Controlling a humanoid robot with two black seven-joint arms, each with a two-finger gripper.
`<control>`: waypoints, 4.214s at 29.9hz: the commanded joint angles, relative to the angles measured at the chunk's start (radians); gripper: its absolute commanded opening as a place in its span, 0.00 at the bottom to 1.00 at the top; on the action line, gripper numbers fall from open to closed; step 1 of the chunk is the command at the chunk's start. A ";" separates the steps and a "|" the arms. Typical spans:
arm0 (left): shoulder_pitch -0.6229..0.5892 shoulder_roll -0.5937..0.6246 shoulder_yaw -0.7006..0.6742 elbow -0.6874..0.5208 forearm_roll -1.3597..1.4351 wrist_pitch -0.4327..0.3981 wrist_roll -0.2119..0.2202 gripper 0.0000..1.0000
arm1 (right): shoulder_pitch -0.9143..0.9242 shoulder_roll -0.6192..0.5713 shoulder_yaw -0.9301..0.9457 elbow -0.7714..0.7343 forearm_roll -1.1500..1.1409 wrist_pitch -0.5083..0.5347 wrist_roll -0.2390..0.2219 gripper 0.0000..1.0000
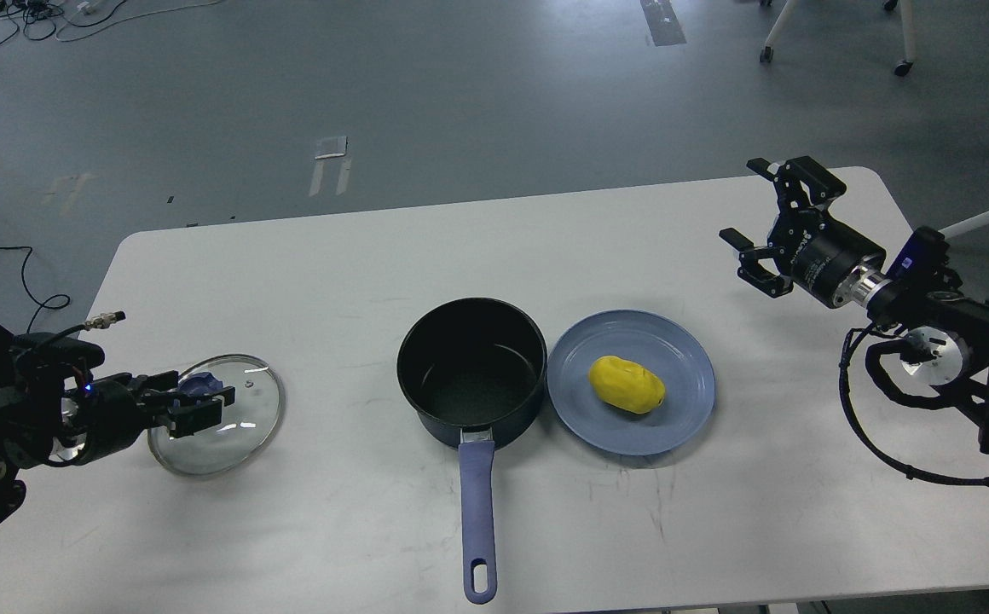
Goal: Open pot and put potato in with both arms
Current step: 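Set the glass lid down on the table and release it, then raise the left gripper away and move the right gripper over the potato, then lower the right gripper onto the yellow potato and grasp it, then lift the potato and carry it over the open pot, then release the potato into the pot and raise the right gripper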
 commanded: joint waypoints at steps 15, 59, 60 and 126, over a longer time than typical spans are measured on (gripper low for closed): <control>-0.329 0.065 -0.056 -0.137 -1.336 -0.418 0.000 0.98 | 0.377 -0.150 -0.300 0.202 -0.360 0.000 0.000 1.00; -0.265 0.027 -0.091 -0.111 -1.472 -0.418 0.000 0.98 | 0.776 0.342 -1.207 0.302 -1.063 -0.145 0.000 0.97; -0.265 0.027 -0.091 -0.111 -1.472 -0.418 0.000 0.98 | 0.772 0.342 -1.207 0.300 -1.063 -0.154 0.000 0.96; -0.245 -0.001 -0.091 -0.113 -1.473 -0.418 0.000 0.98 | 0.720 0.071 -0.648 0.231 -0.482 -0.240 0.000 0.99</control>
